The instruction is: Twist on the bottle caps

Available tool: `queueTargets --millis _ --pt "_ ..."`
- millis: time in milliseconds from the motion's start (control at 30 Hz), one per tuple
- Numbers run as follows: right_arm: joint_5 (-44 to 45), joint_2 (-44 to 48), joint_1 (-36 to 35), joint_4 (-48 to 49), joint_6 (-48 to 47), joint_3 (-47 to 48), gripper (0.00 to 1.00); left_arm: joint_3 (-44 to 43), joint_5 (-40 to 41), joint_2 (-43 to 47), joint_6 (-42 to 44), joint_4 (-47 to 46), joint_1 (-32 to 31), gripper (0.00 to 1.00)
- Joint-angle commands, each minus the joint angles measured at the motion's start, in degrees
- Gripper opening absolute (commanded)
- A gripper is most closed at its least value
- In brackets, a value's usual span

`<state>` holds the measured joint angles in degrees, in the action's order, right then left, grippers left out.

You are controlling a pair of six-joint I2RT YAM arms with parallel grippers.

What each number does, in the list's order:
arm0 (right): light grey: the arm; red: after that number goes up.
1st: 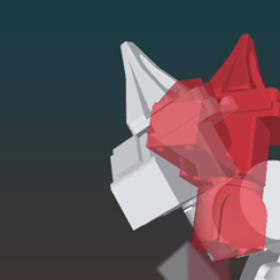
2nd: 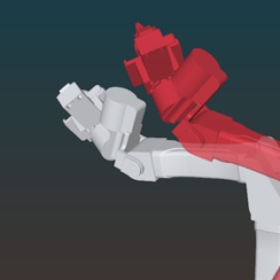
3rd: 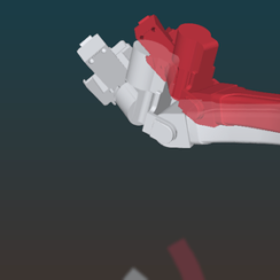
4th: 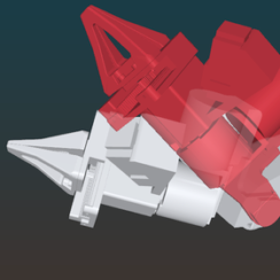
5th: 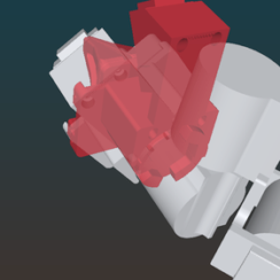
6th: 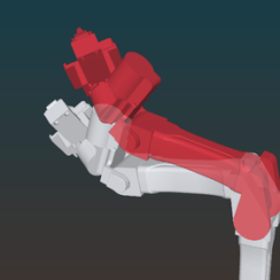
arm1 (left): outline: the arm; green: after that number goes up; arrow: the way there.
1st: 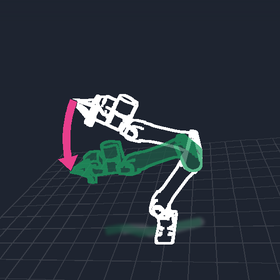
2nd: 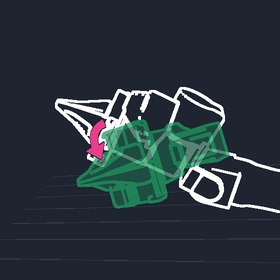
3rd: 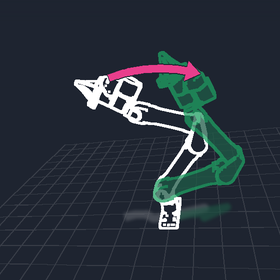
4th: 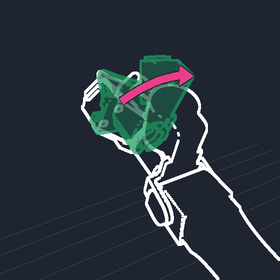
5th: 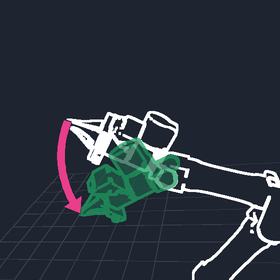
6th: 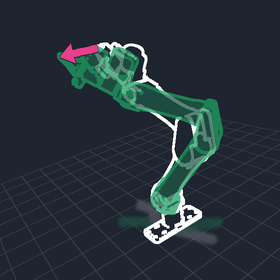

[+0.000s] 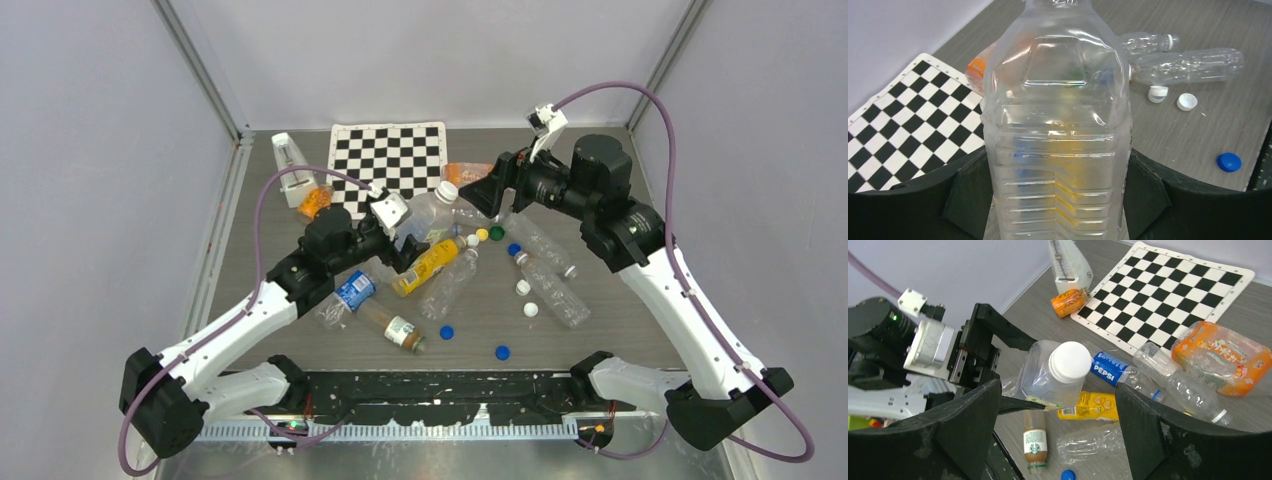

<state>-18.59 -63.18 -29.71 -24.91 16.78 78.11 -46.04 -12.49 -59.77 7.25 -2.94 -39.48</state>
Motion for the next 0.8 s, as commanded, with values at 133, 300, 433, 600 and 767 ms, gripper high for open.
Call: queueTargets --millis 133,300,433,600,767 --pt "-18.52 -2.10 3.65 1.77 -10.49 -0.69 0.89 -0.71 -10.60 1.89 -2.11 -0.12 2.60 0.00" --pt "-21.97 -2.82 4.04 1.62 -14.46 -0.74 0.88 -0.32 -13.53 3.62 -2.23 0.58 3.71 0.00" --pt "-24.58 -3.14 4.05 0.07 -17.65 -0.21 0.86 -0.28 -16.06 4.33 -2.22 0.83 4.14 0.00" --pt "-27.55 -4.20 4.06 -2.17 -21.24 1.43 0.84 -0.27 -18.79 4.62 -2.16 0.57 4.24 0.00" --pt "-29.27 -5.40 4.05 -4.16 -23.75 3.14 0.82 -0.54 -20.53 4.80 -2.10 0.74 4.24 0.00"
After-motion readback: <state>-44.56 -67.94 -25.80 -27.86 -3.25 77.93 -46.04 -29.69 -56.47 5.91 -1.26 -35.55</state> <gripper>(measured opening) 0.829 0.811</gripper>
